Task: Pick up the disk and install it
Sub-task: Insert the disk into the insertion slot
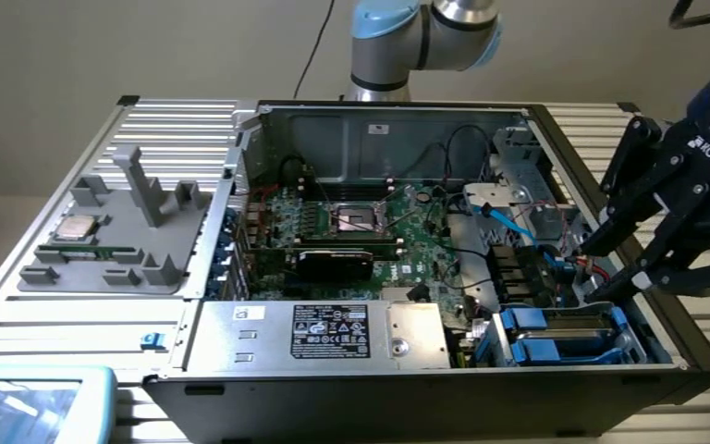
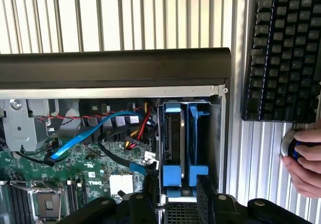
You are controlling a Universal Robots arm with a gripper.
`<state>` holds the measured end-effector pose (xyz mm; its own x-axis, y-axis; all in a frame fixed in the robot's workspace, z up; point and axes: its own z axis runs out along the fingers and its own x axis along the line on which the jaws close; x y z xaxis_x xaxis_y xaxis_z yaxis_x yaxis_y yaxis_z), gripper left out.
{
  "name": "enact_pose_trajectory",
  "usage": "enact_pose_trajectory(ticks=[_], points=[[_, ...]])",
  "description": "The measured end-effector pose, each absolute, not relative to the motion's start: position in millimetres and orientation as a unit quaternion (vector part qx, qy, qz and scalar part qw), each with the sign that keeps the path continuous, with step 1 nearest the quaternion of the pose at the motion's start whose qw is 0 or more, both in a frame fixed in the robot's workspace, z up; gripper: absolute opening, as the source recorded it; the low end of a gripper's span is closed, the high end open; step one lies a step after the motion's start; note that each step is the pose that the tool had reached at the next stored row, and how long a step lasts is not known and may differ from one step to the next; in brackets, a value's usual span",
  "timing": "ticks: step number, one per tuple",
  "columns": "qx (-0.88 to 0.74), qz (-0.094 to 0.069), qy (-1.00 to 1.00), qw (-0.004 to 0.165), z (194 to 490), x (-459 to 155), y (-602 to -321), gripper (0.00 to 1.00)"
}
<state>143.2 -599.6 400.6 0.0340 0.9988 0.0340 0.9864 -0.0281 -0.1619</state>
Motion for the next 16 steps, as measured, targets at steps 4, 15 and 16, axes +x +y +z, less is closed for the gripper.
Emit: enact_pose_trajectory(ticks=[4,15,16], points=[[-0.715,0.046,-0.693,0.075,399.9,159.2,-599.8,0.45],[-0.715,0.047,-0.693,0.078,384.8,185.8,-599.8,0.45],[-0.715,0.047,-0.693,0.079,382.9,186.2,-599.8,0.45]])
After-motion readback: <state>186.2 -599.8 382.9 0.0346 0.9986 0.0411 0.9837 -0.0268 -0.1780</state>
